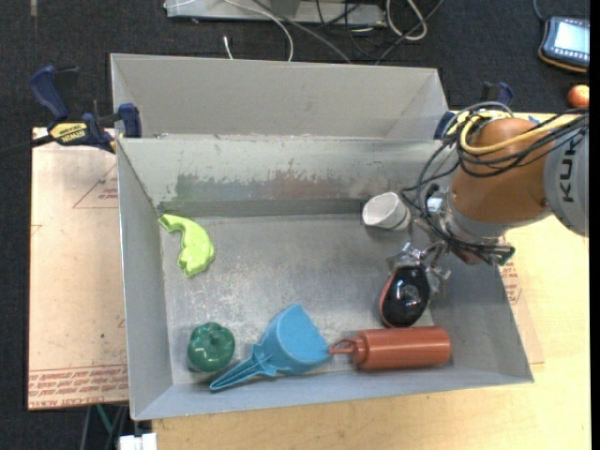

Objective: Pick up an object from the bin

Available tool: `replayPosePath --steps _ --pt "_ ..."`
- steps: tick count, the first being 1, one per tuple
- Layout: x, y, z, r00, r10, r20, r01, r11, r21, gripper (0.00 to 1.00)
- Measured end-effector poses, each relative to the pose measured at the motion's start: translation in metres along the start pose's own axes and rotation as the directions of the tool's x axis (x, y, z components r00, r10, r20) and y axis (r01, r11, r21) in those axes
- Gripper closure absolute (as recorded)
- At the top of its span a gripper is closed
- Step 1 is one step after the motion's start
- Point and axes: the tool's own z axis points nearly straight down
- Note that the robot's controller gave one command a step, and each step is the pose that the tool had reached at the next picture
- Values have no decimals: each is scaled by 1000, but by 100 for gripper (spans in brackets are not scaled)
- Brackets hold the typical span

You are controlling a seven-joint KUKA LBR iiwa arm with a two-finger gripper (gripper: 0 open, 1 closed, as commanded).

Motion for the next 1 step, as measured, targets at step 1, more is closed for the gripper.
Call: replayPosePath --steps 1 --pt "0 0 0 1000 0 0 0 1000 0 100"
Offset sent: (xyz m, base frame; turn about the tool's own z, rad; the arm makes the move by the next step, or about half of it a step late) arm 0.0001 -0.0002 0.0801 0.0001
